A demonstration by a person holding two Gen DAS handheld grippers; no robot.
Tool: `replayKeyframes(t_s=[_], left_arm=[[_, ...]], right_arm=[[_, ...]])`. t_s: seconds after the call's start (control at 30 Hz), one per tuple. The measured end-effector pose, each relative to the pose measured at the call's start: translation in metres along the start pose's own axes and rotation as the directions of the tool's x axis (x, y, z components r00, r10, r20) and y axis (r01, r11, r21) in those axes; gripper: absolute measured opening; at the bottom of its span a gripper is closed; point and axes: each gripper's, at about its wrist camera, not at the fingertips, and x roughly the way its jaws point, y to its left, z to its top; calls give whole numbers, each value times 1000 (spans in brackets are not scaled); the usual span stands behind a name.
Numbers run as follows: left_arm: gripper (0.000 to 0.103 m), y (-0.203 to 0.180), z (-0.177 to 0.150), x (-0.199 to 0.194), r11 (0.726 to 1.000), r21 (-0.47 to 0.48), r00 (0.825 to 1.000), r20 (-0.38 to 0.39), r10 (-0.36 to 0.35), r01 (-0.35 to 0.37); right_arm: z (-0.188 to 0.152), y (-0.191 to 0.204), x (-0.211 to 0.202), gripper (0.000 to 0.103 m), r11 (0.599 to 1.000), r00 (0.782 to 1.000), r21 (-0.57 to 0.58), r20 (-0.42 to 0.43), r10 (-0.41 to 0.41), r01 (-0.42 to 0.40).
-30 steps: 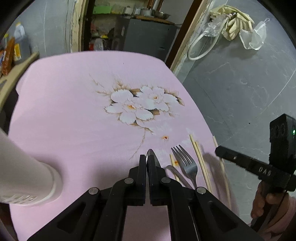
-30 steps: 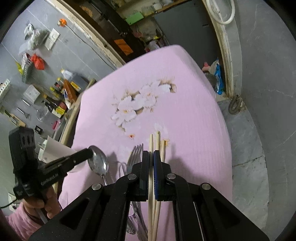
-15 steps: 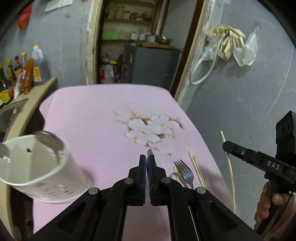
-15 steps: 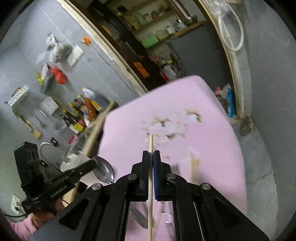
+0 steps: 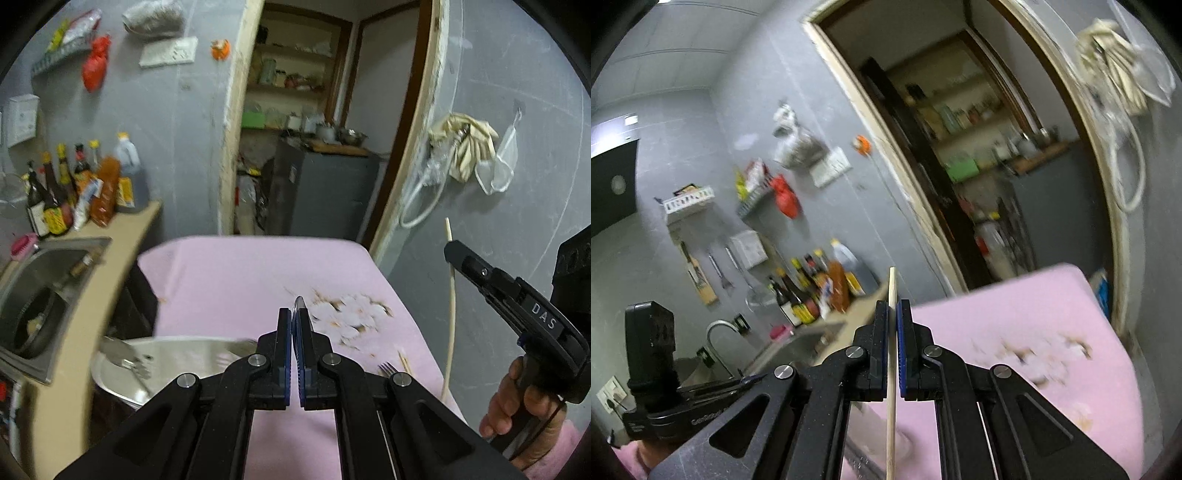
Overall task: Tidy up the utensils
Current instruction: 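Carry the spoon and chopstick into the white holder and open both tools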
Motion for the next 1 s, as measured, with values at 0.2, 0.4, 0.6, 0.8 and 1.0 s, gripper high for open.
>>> replayKeyframes(t_s=[0.2,0.4,0.6,0.8,1.0], left_arm=[[3,40,21,-33,998,-2,996,66,65,-65],[3,95,36,-58,985,-51,977,125,171,-166],[3,134,40,-60,959,-82,947,157,281,-271],[3,151,29,-40,933,-53,918,169,359,-356],[3,144,12,-19,915,8,899,192,395,-404]], right_arm=[[7,45,32,4,998,996,-35,65,60,-58],[4,78,67,4,996,990,-37,119,81,-77],[-17,90,94,4,999,984,-50,177,14,-6],[-43,94,111,4,992,984,-94,167,-66,82],[-60,97,123,4,979,986,-173,147,-84,110]])
